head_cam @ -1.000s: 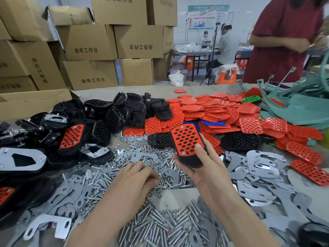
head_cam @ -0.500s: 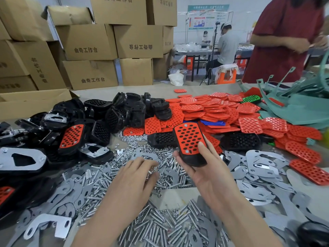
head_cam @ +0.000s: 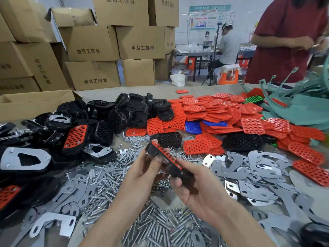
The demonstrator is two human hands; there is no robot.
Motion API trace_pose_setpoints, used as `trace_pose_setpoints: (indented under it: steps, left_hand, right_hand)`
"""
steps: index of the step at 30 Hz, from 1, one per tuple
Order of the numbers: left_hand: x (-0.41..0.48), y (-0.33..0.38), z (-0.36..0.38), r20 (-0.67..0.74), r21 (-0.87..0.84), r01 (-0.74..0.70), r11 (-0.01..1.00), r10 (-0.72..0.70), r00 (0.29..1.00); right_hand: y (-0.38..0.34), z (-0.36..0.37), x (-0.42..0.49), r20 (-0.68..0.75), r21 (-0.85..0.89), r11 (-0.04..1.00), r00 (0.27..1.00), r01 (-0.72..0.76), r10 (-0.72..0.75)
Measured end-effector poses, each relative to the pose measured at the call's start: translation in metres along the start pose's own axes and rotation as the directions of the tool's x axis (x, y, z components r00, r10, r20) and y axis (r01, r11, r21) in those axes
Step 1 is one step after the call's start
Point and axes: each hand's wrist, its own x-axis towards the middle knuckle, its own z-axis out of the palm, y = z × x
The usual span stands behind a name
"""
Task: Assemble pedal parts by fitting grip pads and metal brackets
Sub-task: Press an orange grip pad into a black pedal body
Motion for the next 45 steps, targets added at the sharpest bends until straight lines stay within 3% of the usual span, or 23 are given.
trace_pose_setpoints:
  steps: [3,6,11,23,28,30,33,37,40,42,45]
  left_hand:
    - [0.001,0.000,-0.001,-0.030,0.092,-0.030,0.995,0.032,0.999]
    - [0.002,-0.002,0.002,-0.077,0.145,-0.057,0.988,0.068,0.995]
    - [0.006,-0.003,0.004,-0.104,0.201,-0.065,0.977,0.087,0.991]
    - [-0.001,0.003,0.001,-0.098,0.530,-0.056,0.846,0.127,0.987]
    - [-0.003,0.004,-0.007,-0.151,0.506,-0.077,0.859,0.176,0.973]
    - [-0.003,0.003,-0.011,-0.136,0.598,-0.068,0.799,0.185,0.973]
    - [-0.004,-0.001,-0.013,-0.025,0.783,-0.056,0.619,0.122,0.992]
    - [-0.004,-0.002,-0.006,0.221,0.914,-0.215,0.344,0.021,0.975]
    - [-0.001,-0.003,0.002,0.295,0.945,-0.284,0.165,-0.043,0.955]
    - [0.000,-0.004,0.005,0.311,0.947,-0.305,0.105,-0.046,0.949]
    - [0.003,-0.005,0.011,0.301,0.948,-0.297,0.117,-0.017,0.953]
  right_hand:
    - [0.002,0.003,0.003,-0.054,-0.163,0.986,0.998,0.027,-0.036]
    - [0.008,0.006,0.008,-0.083,-0.199,0.977,0.992,0.076,-0.094]
    - [0.011,0.008,0.003,0.059,-0.055,0.994,0.994,0.092,-0.088]
    - [0.002,-0.008,0.003,0.136,-0.096,0.993,0.989,0.066,-0.053]
    - [-0.008,-0.013,0.005,0.132,-0.002,0.991,0.983,0.131,-0.129]
    - [-0.018,-0.018,0.005,0.115,0.060,0.982,0.976,0.177,-0.182]
    - [-0.030,-0.029,0.004,0.042,0.112,0.961,0.964,0.255,-0.261]
    - [-0.034,-0.037,0.004,-0.047,0.124,0.946,0.954,0.300,-0.296]
    - [-0.033,-0.041,0.007,-0.127,0.096,0.951,0.951,0.294,-0.281]
    - [-0.033,-0.042,0.008,-0.158,0.090,0.954,0.950,0.285,-0.269]
    - [-0.034,-0.044,0.009,-0.194,0.082,0.954,0.944,0.287,-0.267]
